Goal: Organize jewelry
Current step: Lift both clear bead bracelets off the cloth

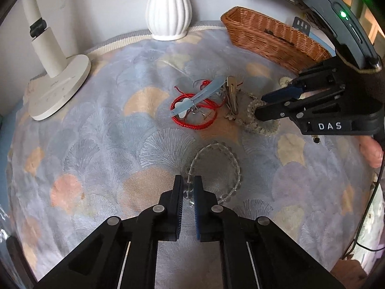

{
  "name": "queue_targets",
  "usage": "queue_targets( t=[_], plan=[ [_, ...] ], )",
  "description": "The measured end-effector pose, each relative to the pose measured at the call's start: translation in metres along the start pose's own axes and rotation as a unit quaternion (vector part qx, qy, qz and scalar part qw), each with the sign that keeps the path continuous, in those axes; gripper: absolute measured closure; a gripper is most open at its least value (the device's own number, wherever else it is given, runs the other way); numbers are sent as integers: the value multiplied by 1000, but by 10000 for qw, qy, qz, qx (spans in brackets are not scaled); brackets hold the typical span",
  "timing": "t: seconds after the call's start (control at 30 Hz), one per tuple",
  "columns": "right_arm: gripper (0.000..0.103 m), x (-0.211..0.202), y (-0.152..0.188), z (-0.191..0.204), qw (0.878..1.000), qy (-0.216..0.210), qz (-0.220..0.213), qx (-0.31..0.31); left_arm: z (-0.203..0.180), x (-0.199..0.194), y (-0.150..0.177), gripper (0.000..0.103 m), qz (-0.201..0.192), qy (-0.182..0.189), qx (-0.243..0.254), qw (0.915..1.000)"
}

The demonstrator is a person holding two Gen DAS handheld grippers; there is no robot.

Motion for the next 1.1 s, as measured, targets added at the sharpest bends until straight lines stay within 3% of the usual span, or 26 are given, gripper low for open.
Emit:
queue_targets(
  t=[0.37, 0.67, 0.73, 0.9, 1.0, 1.1],
  plan=[
    [91, 0, 25, 36, 9978, 143, 251, -595, -4, -8, 10, 95, -34, 324, -53, 9995],
    [91, -30, 54, 39, 9986, 104, 110, -515, -15, -40, 12, 95, -288, 1038, -139, 9941],
    [91, -38, 57, 35, 9989, 101, 16, -450, -14, -43, 13, 95, -319, 965, -97, 9948],
    [91, -50, 62, 27, 9994, -62, -167, -287, -12, -19, 20, 90, 130, 896, -163, 9958],
    [91, -48, 63, 21, 9995, -128, -171, -230, -20, -15, 22, 81, 104, 614, 79, 9980],
    [91, -42, 59, 20, 9994, -211, -182, -212, -30, -13, 21, 78, 66, 305, 410, 9987]
  ],
)
Point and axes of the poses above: each gripper's, at about its wrist camera, not at the fingertips, and x roughly the way its jaws point, z to its left, y to its underside, the point moved 6 cm from there along x, roughly the way its jaws point, and after that the axes turned 12 degrees about -y, right-handed, at the moved point
